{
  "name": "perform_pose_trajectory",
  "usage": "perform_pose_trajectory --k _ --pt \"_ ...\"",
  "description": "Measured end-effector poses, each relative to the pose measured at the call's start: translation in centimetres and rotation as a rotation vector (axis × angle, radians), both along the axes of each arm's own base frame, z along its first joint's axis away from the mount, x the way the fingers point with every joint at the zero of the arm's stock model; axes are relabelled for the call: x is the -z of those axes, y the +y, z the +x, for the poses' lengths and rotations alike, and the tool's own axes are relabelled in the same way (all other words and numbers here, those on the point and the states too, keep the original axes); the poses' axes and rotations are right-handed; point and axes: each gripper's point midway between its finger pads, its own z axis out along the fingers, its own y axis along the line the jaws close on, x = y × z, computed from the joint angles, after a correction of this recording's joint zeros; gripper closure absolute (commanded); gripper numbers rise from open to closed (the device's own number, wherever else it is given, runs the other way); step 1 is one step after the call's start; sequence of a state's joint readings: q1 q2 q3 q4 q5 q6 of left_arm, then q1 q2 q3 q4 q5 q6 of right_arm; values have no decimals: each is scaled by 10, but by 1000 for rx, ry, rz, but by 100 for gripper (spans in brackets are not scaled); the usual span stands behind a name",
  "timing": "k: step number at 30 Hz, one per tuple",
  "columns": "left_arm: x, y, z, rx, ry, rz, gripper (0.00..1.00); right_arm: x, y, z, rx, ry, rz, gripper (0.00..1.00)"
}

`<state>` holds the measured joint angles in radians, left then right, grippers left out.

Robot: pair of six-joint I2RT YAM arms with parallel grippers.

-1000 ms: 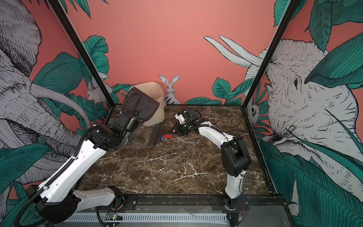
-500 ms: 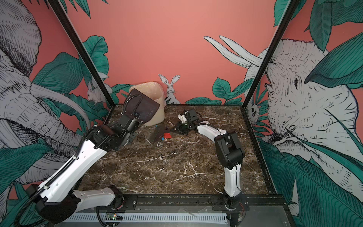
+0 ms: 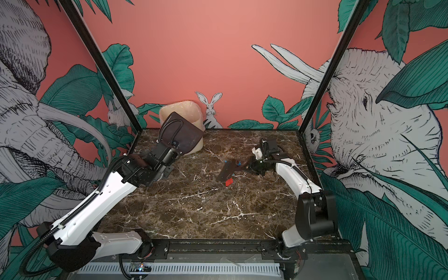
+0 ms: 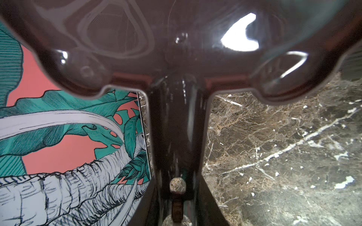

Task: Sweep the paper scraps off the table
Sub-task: 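Lower the dustpan with the left gripper while the right brush nears the scraps, then set the dustpan down with the left gripper while the right brush sweeps scraps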

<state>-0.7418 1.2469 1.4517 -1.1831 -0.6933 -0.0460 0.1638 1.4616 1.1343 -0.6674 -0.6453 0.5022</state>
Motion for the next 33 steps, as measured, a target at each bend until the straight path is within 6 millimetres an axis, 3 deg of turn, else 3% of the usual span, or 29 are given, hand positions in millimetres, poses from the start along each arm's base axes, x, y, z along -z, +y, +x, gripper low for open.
perform_pose_trajectory --k 3,6,13,19,28,33 --pt "4 -7 0 16 13 2 100 -11 -29 -15 40 -5 -67 100" --pt "10 -14 0 30 27 1 100 -22 -44 -26 47 -14 -123 100" --pt "40 -40 -13 95 111 -1 100 -51 -52 -37 0 -49 -203 100" --pt "81 -56 -36 132 238 -20 100 -85 -64 -39 -82 -161 -377 100" --pt "128 -69 -77 166 433 -56 100 -103 -64 -59 -296 -212 -634 100" --pt "148 -77 -103 194 537 -65 100 -102 -55 -64 -444 -205 -757 100"
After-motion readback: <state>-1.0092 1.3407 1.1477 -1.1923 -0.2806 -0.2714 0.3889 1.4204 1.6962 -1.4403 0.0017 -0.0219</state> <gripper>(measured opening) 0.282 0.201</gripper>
